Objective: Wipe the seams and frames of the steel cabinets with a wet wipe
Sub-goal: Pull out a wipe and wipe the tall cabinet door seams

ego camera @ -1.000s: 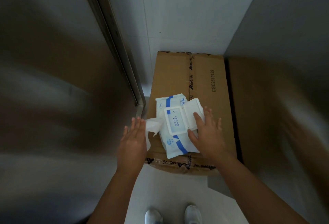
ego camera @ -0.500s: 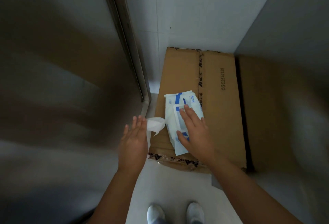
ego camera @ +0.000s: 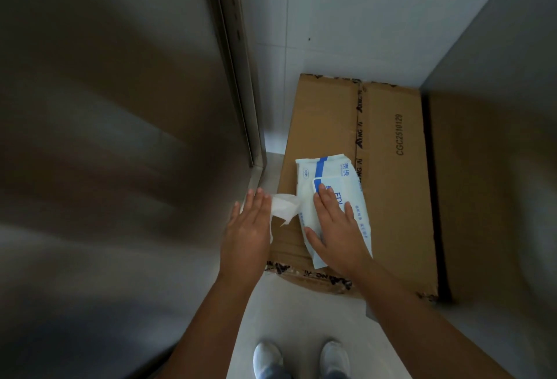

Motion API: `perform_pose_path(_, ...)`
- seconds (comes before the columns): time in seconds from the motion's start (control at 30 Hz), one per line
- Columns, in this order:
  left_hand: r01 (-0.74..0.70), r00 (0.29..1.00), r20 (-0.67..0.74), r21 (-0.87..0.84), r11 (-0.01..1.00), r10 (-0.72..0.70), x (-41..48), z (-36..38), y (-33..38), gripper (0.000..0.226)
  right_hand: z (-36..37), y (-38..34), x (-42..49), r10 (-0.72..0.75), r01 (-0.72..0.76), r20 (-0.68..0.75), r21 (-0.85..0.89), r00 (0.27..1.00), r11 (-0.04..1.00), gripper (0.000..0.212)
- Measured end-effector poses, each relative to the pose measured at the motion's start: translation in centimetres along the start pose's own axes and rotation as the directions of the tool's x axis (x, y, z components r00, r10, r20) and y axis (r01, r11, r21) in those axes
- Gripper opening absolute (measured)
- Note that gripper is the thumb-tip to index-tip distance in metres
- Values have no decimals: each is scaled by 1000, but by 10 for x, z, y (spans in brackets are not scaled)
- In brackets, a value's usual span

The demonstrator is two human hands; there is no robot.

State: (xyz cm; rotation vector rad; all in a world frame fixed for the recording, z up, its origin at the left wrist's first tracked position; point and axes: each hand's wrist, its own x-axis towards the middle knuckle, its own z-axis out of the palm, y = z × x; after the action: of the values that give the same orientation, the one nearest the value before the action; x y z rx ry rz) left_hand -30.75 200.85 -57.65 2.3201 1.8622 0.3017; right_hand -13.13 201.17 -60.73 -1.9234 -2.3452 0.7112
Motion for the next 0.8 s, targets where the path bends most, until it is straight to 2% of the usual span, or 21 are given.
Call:
perform_pose_path(0.1, 8, 1000, 24, 0, 1000, -8, 1, 0, 0, 69, 9, 4, 0, -21, 21, -27, -15, 999, 1000, 75)
perform_pose_path(0.37, 37, 994, 104, -20, 999, -35, 9, 3, 4, 73, 19, 7, 2, 10, -14, -74, -57, 997, 998, 67)
perform_pose_path(0.63, 73, 986, 151, -49, 996, -65, 13, -13, 14, 61, 17, 6, 3, 55, -56, -22, -67, 998, 996, 68)
perform_pose_path(0.7, 81, 989, 130, -61, 995, -73, 13, -18, 17, 61, 15, 6, 3, 40, -41, -13, -83, 999, 996, 71)
perform_pose_path(0.8, 87, 980, 179, -15, 996, -83, 15, -30, 21, 60, 6, 6, 2, 5, -4, 17, -66, 1000, 998, 78)
